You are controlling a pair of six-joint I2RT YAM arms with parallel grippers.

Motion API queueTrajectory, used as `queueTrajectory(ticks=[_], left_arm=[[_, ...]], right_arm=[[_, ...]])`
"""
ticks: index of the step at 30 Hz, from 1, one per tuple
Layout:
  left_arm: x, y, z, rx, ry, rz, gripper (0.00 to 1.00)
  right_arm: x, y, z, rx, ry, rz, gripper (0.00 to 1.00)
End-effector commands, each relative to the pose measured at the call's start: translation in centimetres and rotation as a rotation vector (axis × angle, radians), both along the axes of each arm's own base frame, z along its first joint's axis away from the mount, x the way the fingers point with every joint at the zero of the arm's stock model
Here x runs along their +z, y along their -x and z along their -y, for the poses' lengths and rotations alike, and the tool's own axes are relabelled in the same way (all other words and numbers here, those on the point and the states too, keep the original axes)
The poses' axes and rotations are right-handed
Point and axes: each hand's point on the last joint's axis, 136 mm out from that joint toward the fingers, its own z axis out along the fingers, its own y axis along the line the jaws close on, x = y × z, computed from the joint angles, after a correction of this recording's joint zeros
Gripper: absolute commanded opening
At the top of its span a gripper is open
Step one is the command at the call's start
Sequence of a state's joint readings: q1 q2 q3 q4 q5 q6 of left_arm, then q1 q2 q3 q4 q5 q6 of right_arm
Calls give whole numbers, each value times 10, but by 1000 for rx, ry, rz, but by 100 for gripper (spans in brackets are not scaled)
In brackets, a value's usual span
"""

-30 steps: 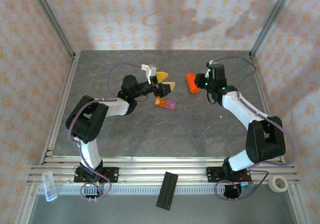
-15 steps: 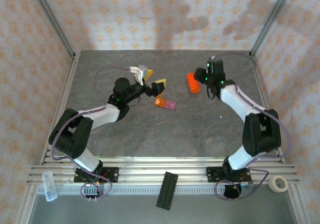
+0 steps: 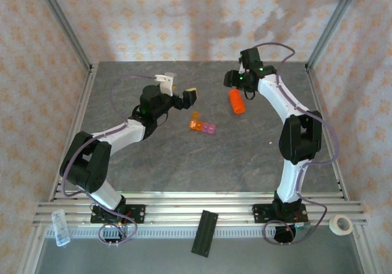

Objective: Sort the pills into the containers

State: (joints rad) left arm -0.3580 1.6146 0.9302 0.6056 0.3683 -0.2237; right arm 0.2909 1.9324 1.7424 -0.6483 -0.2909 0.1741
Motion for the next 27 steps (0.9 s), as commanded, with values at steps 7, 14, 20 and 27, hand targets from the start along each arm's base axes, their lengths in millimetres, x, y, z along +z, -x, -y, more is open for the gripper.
queueTrajectory(ticks=[7,14,20,27], left_arm=[[6,-47,-32,-142,530,-134,100],[-26,-52,-48,1,322,-216,99],[-21,-34,-68,184,-81,-176,100],[7,-24,-81,256,-176,-90,100]], right_arm=[[-52,53,-46,146,49,-147,67],[-63,61,-42,119,50,-153,67],[-44,36,-20,82,179,-109,70],[-39,-22,22,14,286,-196,78]])
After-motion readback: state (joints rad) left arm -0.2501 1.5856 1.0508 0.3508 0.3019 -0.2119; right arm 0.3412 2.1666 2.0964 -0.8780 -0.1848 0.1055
